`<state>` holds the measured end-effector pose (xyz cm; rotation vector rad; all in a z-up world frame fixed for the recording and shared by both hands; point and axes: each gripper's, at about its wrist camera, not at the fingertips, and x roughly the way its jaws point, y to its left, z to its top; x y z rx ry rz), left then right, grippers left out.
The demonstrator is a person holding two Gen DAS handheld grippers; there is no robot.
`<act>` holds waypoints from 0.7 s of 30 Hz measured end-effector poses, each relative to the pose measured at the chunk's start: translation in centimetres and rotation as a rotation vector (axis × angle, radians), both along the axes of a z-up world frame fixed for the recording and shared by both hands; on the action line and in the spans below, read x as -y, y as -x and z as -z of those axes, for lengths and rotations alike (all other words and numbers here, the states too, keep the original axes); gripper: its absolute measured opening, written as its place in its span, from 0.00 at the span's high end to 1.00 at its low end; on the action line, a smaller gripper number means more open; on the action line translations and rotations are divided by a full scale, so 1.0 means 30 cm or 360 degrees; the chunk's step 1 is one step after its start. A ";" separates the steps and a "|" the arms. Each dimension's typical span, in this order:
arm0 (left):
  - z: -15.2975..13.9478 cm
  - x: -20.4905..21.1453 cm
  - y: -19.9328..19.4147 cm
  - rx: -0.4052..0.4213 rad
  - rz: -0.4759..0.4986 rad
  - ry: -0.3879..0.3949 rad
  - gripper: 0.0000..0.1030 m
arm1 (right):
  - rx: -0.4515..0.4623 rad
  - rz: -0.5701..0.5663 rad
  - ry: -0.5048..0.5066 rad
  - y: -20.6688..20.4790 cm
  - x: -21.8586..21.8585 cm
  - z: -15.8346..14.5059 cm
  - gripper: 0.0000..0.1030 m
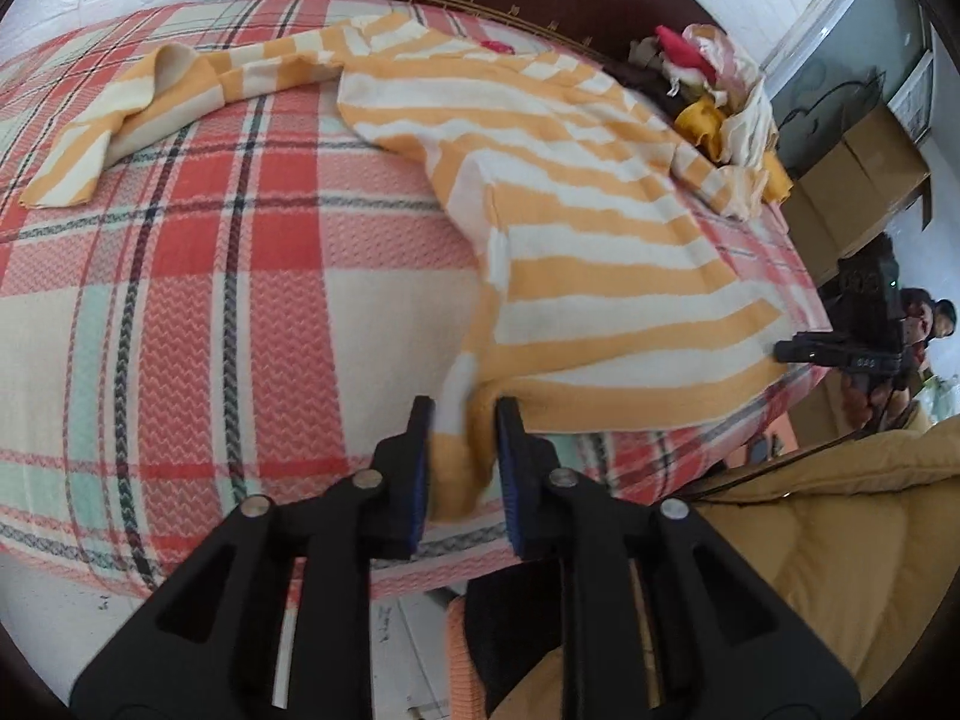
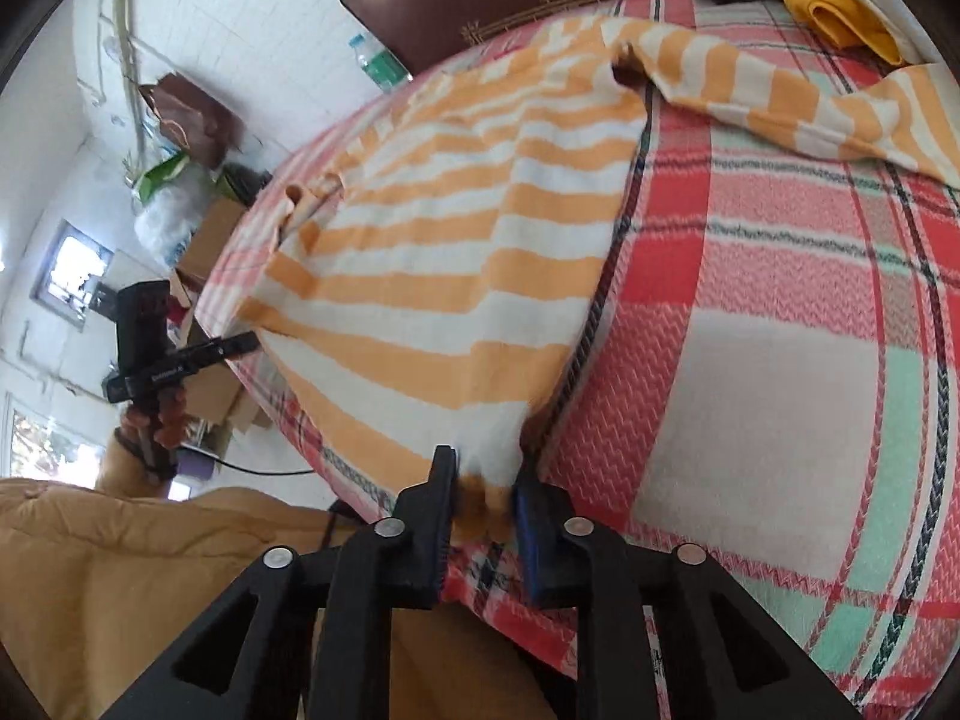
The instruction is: Fold clothes
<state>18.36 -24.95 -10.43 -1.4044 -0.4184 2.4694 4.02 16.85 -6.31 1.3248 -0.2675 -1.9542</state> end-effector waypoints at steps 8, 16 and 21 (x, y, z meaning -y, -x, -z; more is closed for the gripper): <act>-0.209 0.153 -0.032 -0.0396 -0.0303 -0.0108 0.22 | -0.0138 0.0119 -0.0090 0.061 -0.065 -0.050 0.53; -0.183 -0.111 0.261 -0.0405 0.0011 0.0055 0.22 | -0.0172 0.0700 -0.0128 0.333 -0.244 -0.031 0.53; -0.147 -0.322 0.437 -0.0373 0.0227 0.0028 0.22 | -0.0214 0.0957 -0.0202 0.450 -0.330 -0.027 0.53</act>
